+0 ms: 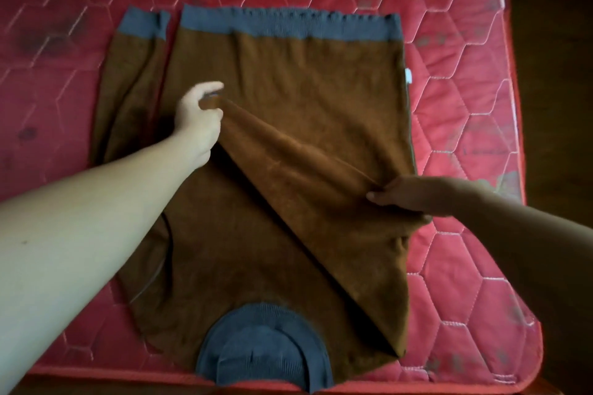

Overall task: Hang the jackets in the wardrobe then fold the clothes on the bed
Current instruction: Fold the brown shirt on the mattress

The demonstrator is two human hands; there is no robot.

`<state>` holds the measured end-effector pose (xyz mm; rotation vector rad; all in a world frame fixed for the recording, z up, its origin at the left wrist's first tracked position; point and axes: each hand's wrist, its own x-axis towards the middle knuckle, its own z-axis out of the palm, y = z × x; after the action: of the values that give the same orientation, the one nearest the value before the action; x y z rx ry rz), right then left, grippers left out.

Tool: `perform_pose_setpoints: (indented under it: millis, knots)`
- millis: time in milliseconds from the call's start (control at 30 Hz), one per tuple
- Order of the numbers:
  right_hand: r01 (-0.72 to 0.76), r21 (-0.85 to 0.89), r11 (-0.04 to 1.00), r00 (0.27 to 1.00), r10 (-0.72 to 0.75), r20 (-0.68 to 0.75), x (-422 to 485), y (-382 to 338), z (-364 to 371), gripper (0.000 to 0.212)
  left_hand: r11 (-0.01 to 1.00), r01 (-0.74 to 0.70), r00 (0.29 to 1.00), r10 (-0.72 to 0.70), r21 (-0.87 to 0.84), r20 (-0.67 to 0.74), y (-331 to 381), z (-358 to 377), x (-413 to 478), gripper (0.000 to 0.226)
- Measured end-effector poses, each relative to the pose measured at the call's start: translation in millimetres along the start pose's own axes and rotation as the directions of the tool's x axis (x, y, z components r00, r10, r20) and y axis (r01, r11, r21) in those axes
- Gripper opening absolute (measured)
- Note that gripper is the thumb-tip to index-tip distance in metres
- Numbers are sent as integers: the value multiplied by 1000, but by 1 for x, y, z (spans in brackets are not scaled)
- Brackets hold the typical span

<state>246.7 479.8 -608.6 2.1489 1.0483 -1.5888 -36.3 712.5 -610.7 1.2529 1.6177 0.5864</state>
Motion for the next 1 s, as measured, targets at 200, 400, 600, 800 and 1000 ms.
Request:
perform_pose_setpoints:
  millis: [200, 400, 600, 800, 1000]
  knots:
    - [71, 186, 980, 994, -55, -92, -5, 31, -13, 28, 988, -115, 962, 136, -103, 235, 92, 71, 30, 53]
    - [54, 485, 873, 997, -23, -71, 5, 42, -30, 24, 979, -188, 902, 140, 80, 409, 125, 136, 63, 55]
    - [39, 569, 822, 997, 8, -80, 14, 32, -16, 31, 967, -101, 900, -12, 235, 435, 62, 143, 43, 53]
    - [-82, 460, 884, 996, 86, 12, 10, 43, -5, 37, 989, -42, 923, -18, 145, 385, 16, 130, -13, 59]
    - [133, 520, 844, 929, 77, -363, -5, 47, 21, 40, 988, -21, 896, -49, 154, 442, -52, 105, -144, 50]
